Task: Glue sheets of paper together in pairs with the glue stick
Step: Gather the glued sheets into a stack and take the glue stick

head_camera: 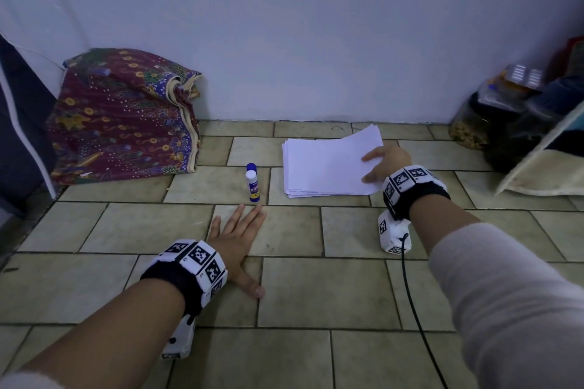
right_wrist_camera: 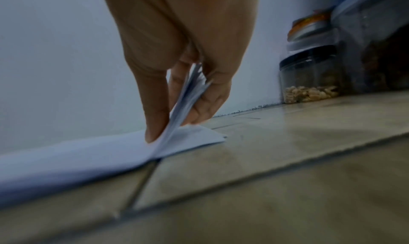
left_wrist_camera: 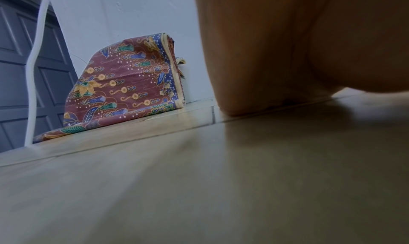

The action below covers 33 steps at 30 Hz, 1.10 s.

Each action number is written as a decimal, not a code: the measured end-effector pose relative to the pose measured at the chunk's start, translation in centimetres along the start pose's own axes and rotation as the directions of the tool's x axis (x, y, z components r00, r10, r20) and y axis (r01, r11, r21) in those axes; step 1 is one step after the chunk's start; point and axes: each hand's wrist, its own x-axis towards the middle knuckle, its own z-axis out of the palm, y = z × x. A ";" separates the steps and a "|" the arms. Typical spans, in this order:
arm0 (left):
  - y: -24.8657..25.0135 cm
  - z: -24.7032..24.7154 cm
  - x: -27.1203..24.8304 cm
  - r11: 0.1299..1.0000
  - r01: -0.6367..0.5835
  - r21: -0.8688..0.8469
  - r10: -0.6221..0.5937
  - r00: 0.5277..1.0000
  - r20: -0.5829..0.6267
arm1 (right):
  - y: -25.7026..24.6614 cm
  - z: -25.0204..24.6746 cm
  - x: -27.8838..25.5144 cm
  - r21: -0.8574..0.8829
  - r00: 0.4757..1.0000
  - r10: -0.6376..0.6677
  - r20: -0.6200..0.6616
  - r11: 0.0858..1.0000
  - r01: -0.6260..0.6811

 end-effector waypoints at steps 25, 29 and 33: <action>2.3 -1.1 -1.6 0.996 0.049 -0.078 -0.051 0.998 -0.023 | 5.2 0.4 -10.0 0.000 0.994 0.055 0.093 0.998 -0.055; 3.4 -0.7 -1.7 0.971 0.057 -0.234 -0.073 0.996 -0.059 | 5.5 0.9 -11.2 0.008 0.994 0.051 0.100 0.999 -0.052; 4.4 -0.4 -1.4 0.948 0.063 -0.312 -0.112 0.983 -0.142 | 5.4 1.6 -12.1 -0.002 0.996 0.013 0.090 1.000 -0.012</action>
